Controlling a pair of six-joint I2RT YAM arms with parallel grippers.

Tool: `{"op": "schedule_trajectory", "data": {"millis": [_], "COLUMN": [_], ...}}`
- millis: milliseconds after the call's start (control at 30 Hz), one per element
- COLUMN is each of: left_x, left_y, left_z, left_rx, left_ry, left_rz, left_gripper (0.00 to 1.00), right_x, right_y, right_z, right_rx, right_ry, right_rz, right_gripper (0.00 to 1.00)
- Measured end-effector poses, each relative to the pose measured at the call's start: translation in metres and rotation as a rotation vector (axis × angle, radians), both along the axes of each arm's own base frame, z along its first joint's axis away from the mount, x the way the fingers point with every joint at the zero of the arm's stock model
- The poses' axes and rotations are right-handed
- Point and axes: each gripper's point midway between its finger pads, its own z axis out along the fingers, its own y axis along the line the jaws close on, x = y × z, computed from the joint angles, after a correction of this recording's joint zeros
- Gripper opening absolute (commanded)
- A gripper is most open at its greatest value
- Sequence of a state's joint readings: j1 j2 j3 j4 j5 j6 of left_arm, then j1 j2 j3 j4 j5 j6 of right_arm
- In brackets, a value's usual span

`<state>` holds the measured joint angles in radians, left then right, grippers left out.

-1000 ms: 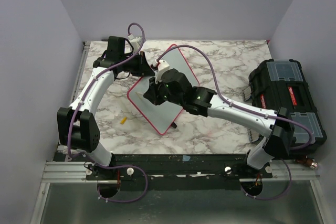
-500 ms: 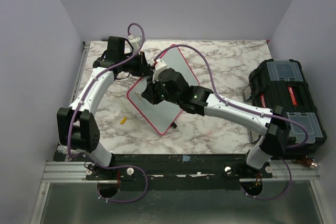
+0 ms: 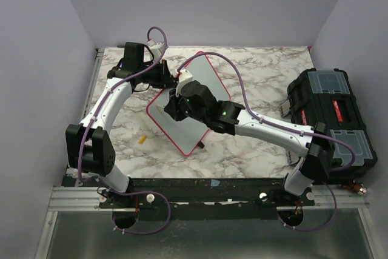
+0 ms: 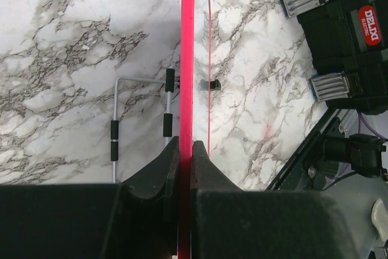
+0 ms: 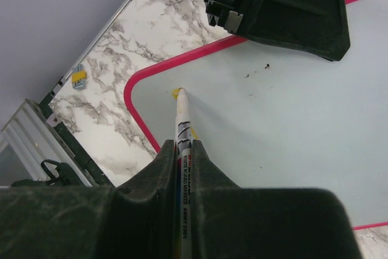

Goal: Write a sentence on the whiteboard

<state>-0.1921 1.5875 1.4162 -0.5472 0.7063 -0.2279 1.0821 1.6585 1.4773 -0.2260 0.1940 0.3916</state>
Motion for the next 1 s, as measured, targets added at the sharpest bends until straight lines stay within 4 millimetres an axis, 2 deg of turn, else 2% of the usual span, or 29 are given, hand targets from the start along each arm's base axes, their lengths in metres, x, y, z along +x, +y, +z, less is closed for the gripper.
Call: {"op": "schedule_trajectory", "data": {"millis": [500,1000], "left_x": [0.001,0.002], "left_y": [0.001,0.002], "left_z": [-0.001,-0.002], "left_rx": [0.004,0.011], "left_ry": [0.0,-0.003], "left_rz": [0.005,0.009], "left_gripper": [0.0,0.0], "right_x": [0.011,0.004], "right_y": [-0.008,-0.021], "right_z": [-0.002,-0.023], "right_rx": [-0.022,-0.059], "right_ry": [-0.026,0.001], "right_rz": [-0.075,-0.075], "right_gripper": [0.01,0.01]}}
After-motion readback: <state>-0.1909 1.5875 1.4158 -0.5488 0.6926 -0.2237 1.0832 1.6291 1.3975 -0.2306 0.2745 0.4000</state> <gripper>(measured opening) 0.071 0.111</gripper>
